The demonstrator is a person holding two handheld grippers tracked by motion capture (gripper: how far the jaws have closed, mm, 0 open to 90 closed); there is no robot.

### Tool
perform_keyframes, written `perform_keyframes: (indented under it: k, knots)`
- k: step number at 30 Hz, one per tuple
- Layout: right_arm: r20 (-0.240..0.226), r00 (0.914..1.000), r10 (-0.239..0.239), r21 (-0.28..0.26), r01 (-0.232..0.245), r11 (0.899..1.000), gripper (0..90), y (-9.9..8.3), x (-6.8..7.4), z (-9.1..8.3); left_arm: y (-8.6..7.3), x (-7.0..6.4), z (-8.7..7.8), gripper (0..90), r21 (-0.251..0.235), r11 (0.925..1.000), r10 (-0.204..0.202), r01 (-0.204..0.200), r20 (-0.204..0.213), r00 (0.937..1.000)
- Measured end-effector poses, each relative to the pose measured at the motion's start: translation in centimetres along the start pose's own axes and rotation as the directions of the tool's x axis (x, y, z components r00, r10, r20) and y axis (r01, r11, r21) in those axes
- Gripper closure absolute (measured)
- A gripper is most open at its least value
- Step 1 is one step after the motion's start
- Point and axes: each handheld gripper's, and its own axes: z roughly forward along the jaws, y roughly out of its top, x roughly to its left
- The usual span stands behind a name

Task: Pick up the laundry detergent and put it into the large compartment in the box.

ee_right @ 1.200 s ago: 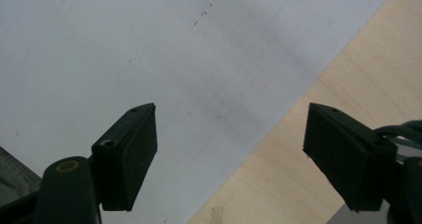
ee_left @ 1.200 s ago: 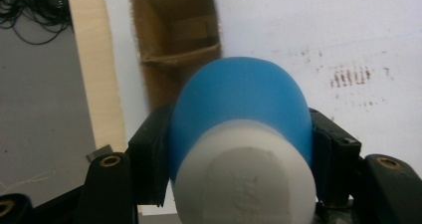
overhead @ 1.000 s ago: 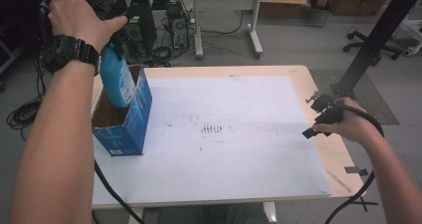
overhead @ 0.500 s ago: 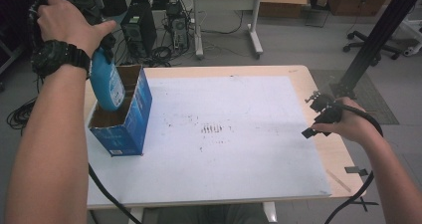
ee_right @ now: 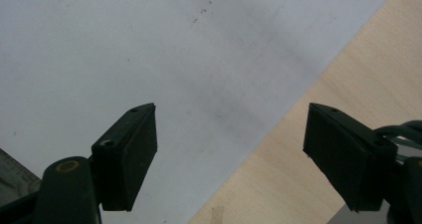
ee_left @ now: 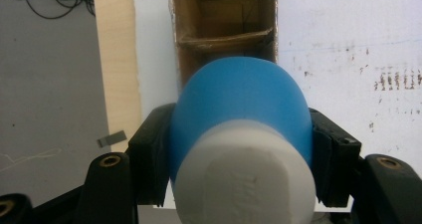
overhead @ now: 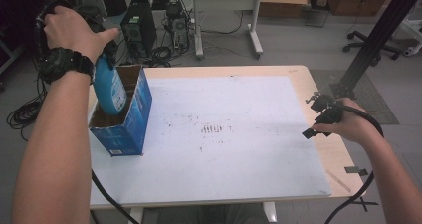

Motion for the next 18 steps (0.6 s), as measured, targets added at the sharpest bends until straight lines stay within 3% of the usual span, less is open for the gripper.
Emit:
perform_keyframes:
  k: [18]
  knots:
    - [0.003, 1.0000, -0.006, 0.000, 0.006, 1.000, 21.0, 0.2, 0.3, 0.1, -0.4, 0.4, 4.7, 37.8, 0.038, 0.9993, -0.003, 0.003, 0.010, 0.9999]
